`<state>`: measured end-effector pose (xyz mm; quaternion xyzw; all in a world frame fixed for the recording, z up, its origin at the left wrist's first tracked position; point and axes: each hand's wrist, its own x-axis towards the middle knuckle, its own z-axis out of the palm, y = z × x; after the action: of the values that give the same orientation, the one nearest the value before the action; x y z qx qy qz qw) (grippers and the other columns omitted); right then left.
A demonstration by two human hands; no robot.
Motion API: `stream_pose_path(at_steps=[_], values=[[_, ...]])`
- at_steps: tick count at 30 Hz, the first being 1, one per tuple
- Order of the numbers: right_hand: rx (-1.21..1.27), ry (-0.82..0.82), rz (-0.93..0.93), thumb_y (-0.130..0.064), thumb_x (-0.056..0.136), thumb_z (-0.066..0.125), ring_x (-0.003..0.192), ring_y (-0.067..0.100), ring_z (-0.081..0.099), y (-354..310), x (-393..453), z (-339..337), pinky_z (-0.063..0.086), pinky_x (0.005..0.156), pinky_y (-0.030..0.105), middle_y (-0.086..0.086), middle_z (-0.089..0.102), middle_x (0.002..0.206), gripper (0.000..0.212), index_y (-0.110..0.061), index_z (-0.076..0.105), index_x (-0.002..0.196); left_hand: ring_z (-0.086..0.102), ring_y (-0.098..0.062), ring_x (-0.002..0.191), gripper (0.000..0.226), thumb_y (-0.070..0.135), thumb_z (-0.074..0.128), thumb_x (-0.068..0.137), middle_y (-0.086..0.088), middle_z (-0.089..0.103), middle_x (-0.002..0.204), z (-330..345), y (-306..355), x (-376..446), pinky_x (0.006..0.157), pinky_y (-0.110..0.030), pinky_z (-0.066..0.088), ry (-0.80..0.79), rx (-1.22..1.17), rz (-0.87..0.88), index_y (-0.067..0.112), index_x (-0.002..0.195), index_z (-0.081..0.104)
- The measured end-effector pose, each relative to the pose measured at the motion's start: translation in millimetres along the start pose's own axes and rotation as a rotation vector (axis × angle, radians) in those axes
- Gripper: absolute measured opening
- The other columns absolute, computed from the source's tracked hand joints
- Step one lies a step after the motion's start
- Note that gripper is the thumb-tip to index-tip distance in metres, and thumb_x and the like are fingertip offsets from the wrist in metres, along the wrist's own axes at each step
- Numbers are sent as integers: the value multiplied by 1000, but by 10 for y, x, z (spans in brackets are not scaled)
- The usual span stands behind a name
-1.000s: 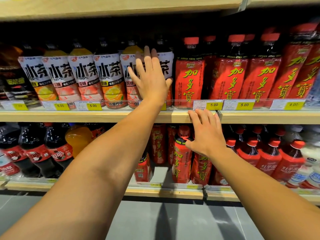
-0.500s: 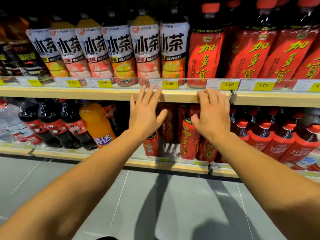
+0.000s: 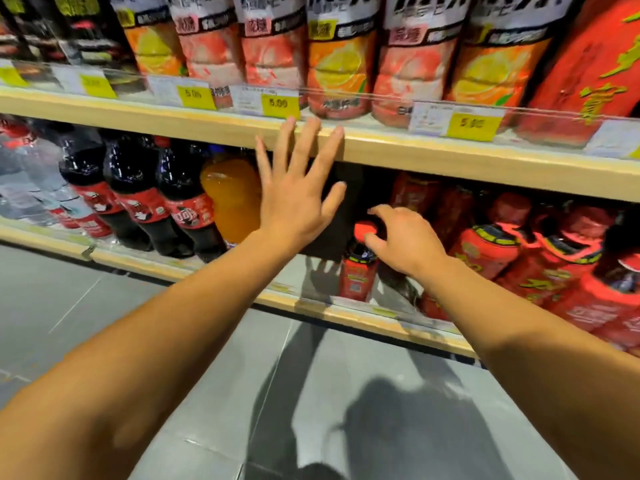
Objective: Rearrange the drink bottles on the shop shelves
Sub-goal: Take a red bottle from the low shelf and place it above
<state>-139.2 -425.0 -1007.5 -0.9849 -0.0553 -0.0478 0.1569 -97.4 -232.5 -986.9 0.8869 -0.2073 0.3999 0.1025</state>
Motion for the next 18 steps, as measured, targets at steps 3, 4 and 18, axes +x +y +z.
stream_pose_path(at_steps=[3,4,18], values=[[-9,-134,18,-42,92,60,120,32,56,-28,190,156,47,94,41,11,61,130,57,-23,45,144,19,-39,147,65,40,57,91,-13,38,155,89,23,19,112,-74,6,59,-56,-22,26,150,34],[-20,-178,19,-40,92,62,120,33,56,-34,241,189,48,94,42,11,61,132,58,-24,44,145,18,-39,146,66,39,58,90,-13,38,155,97,21,22,112,-74,6,61,-57,-16,26,150,33],[-21,84,28,-38,82,72,109,32,59,-54,-180,-166,45,88,40,8,67,113,39,-23,63,117,2,-38,152,97,21,65,73,-13,12,165,-236,230,-56,118,-65,12,-156,-198,-113,19,158,19]])
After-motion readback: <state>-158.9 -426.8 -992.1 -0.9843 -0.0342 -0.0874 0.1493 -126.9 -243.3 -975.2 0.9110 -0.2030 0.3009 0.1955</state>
